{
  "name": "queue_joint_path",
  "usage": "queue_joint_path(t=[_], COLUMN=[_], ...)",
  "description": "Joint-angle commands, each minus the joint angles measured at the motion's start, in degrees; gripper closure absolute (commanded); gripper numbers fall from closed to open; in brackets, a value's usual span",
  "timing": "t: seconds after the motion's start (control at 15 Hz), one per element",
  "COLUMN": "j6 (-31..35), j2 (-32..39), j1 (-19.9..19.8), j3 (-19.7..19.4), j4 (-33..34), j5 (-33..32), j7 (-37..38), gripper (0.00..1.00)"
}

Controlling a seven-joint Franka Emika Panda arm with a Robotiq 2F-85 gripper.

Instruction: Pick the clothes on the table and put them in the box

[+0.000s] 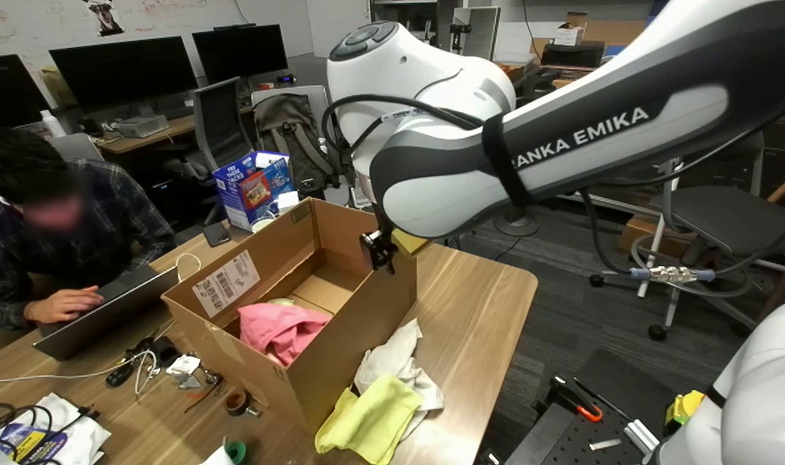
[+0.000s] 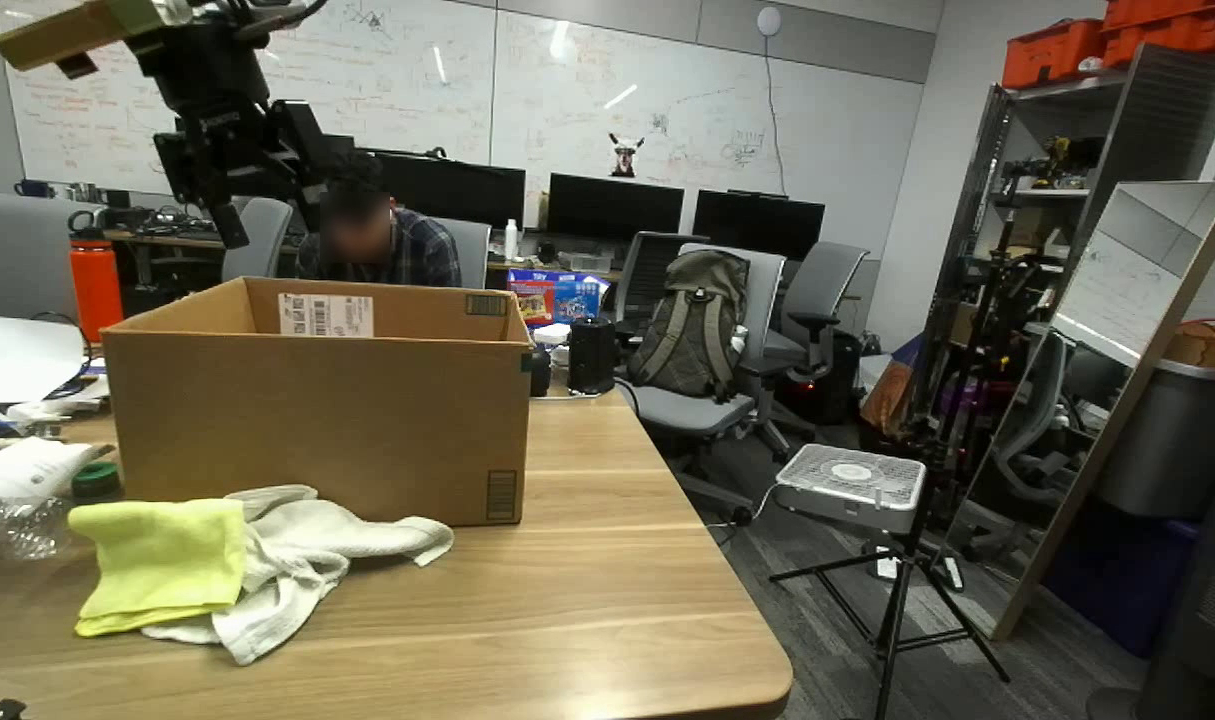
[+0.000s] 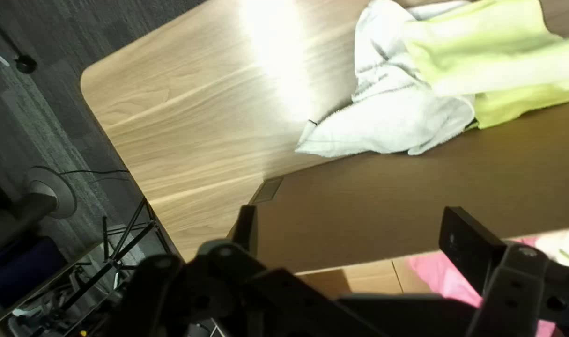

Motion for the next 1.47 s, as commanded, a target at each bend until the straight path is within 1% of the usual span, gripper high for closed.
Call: queue_joint_path(t=[0.0,0.2,0.47,0.8,1.07,1.4], j6=[-2.3,-2.9,-3.0,-2.7,0.1,6.2], j2=[-0.9,-0.1,1.1,3.1,4.8,8.1], j1=[1.5,1.7,2.6,4.7,5.9,6.3], j3=[-1.9,-2.2,-2.4,-3.4,-4.9,-5.8], j4=[-2.1,-2.8,-3.1,-3.8,-5.4,-7.2], j5=[-3.0,-6.3,-8.0,-3.8,1.5,6.7], j7=[-7.7,-12.5,-17.0,-21.1,-23.2,-24.6], gripper=[0.0,0.0,0.0,0.0,0.0,0.0])
